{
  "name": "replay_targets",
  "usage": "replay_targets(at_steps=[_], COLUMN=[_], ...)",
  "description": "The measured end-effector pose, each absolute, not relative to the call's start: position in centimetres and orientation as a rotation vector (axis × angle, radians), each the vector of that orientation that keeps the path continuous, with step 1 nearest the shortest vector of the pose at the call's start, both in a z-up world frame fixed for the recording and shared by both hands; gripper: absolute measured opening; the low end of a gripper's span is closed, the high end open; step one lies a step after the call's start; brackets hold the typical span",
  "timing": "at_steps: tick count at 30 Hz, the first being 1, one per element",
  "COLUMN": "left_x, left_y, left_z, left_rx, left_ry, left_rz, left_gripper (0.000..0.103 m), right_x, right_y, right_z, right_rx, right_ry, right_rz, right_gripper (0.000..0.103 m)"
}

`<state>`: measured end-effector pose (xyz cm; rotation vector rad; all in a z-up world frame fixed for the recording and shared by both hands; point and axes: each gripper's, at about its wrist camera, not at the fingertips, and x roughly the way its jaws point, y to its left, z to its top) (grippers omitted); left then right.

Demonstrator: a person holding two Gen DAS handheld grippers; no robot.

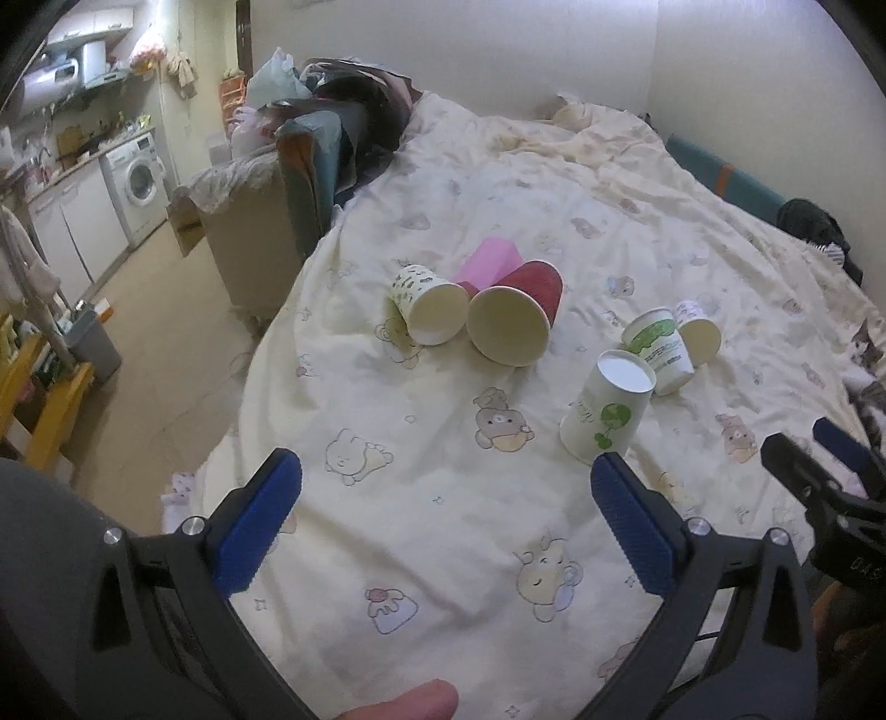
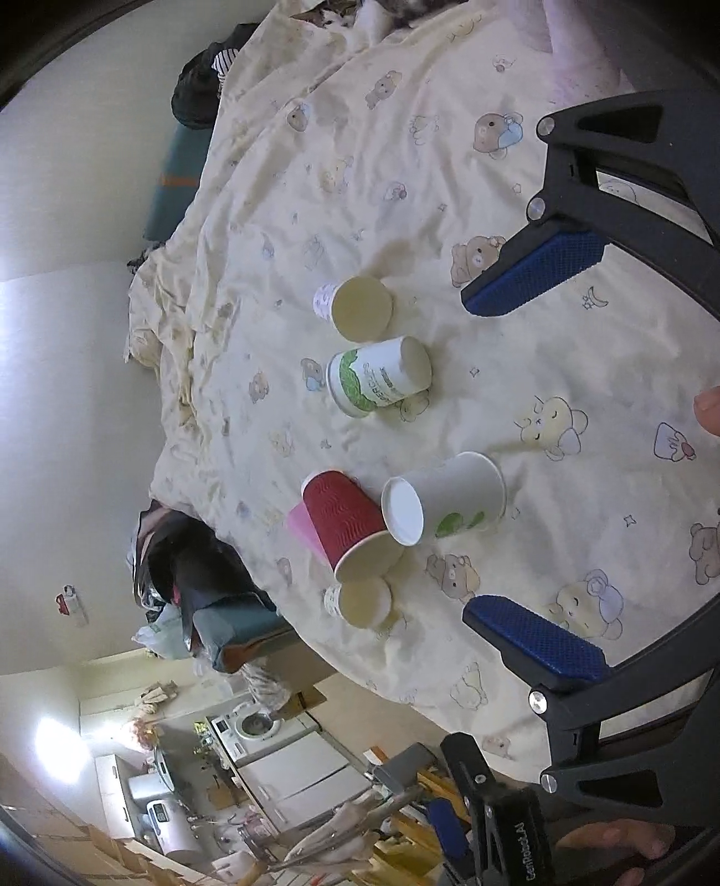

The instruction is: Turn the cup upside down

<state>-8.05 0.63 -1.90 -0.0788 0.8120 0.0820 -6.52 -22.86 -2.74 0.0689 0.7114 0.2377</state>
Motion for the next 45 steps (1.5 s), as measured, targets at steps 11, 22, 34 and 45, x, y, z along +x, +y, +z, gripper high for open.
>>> replay_targets(at_steps=[11,22,34,45], left_x=[-8.14,-8.21,-8.04,-8.05], left_y=[0.19,0.15,0.28,0.29], left_z=[-2.03,-1.89,-1.91,-1.62], left_rx=[-0.076,-0.079,-0.077,-0.076], left_ry=[0.822,0.812,0.822,0.814], left_rz=[0.059,0.062,0.065,0.061], left_gripper=[0.103,0.103,0.103,0.103], right_x=[-6.82,-6.86,-6.86,-6.90], right_y=[-22.71,-22.51,-22.47,-22.43], right_z=[-2.44,-2.22,-2.21,-2.17], right_rx=[0.063,0.064,0.064,0.064], right_ry=[0.701,0.699,0.699,0.698], right_rz=[0.244,0.249,0.249,0.249], right_gripper=[0.103,0.103,0.103,0.103])
